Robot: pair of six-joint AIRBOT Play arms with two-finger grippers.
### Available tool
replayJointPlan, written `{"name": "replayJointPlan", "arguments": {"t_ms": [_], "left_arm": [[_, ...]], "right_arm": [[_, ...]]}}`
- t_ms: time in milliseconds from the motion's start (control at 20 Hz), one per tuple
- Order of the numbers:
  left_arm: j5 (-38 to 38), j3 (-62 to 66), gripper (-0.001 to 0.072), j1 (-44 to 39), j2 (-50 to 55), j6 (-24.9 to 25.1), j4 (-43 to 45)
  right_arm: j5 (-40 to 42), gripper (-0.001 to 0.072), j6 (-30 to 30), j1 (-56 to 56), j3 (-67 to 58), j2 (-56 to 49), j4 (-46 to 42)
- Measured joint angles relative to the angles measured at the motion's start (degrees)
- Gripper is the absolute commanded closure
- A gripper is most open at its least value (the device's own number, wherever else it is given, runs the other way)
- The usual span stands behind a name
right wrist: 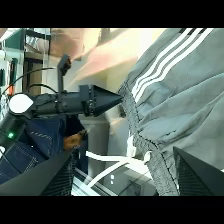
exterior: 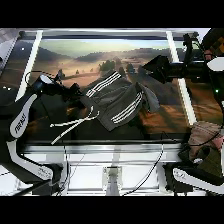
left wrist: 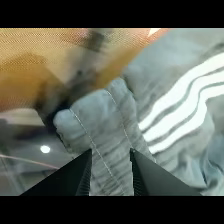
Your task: Fold the clothes and pants, and hang the long-sleeved shirts on hangers.
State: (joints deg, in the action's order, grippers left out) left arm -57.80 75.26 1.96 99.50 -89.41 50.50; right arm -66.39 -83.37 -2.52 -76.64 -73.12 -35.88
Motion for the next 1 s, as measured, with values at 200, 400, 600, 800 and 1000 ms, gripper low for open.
{"name": "replayJointPlan", "arguments": {"t_ms": [200, 400, 600, 800, 1000], "left_arm": [[-3.2, 0.0, 0.0416, 2.1, -1.7, 0.5, 2.8], [-5.0, 0.0, 0.0417, 3.9, -2.2, 0.7, 3.6], [-5.5, -0.1, 0.0425, 4.5, -1.6, 1.3, 3.0], [-5.4, -0.1, 0.0425, 4.7, -0.3, 3.5, -0.2], [-5.6, -0.1, 0.0425, 5.0, 1.2, 4.3, -1.6]], "right_arm": [[-0.3, 0.004, 0.0, 0.0, 0.0, 0.0, -0.2], [-2.3, 0.004, 0.0, 0.0, 0.0, 0.0, -0.2], [-4.0, 0.004, 0.1, 0.0, 0.0, 0.0, -0.3], [-5.3, 0.0039, 0.2, 0.0, 0.0, 0.0, -0.3], [-7.6, 0.0016, 0.2, 0.0, 0.0, 0.0, -0.4]]}}
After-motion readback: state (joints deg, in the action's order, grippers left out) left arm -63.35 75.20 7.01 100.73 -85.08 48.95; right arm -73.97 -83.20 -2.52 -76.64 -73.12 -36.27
